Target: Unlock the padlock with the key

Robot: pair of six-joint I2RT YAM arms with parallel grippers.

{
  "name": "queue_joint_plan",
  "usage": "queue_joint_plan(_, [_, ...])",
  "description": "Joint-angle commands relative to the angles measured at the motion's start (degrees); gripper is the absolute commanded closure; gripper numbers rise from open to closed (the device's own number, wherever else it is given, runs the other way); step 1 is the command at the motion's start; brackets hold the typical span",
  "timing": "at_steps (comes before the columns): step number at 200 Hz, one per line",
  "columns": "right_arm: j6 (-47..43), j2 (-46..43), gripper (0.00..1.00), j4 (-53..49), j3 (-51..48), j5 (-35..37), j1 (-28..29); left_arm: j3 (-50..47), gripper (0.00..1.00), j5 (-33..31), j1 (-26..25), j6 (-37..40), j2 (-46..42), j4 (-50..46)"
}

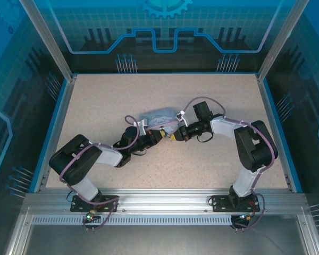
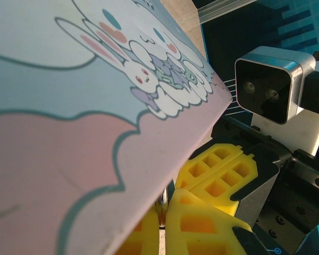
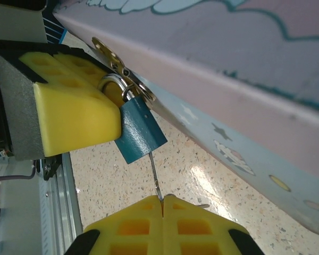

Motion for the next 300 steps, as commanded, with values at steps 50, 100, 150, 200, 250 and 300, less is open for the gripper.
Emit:
queue_joint_plan(50, [12.2, -1.1, 0.99, 17.2, -5.4, -7.6, -2.6, 0.2, 1.0, 2.4, -0.3, 0.6, -0.5, 4.0])
queue_joint_plan(100, [18.4, -1.2, 0.99, 24.6, -8.9, -10.5, -3.2, 1.0, 1.0, 2.6, -0.5, 0.2, -0.6, 4.5])
queue_joint_plan(150, [14.6, -2.8, 0.99, 19.7, -8.9, -9.1, -3.5, 0.6, 1.0, 1.7, -0.5, -0.7, -0.6, 5.9])
queue_joint_plan(200, [6.5, -2.9, 1.0, 12.5, -10.2, -14.0, -6.4, 0.5, 1.0, 3.5, 0.6, -1.7, -1.6, 6.8])
queue_joint_plan(250, [3.6, -3.2, 0.99, 9.9, -9.6, -15.3, -6.1, 1.0, 1.0, 4.3, 0.8, -0.8, -3.4, 3.8])
queue_joint_plan(300, [6.0, -2.2, 1.0, 12.5, -9.2, -13.2, -4.6, 1.5, 1.0, 4.5, 0.8, -0.6, -3.5, 3.1])
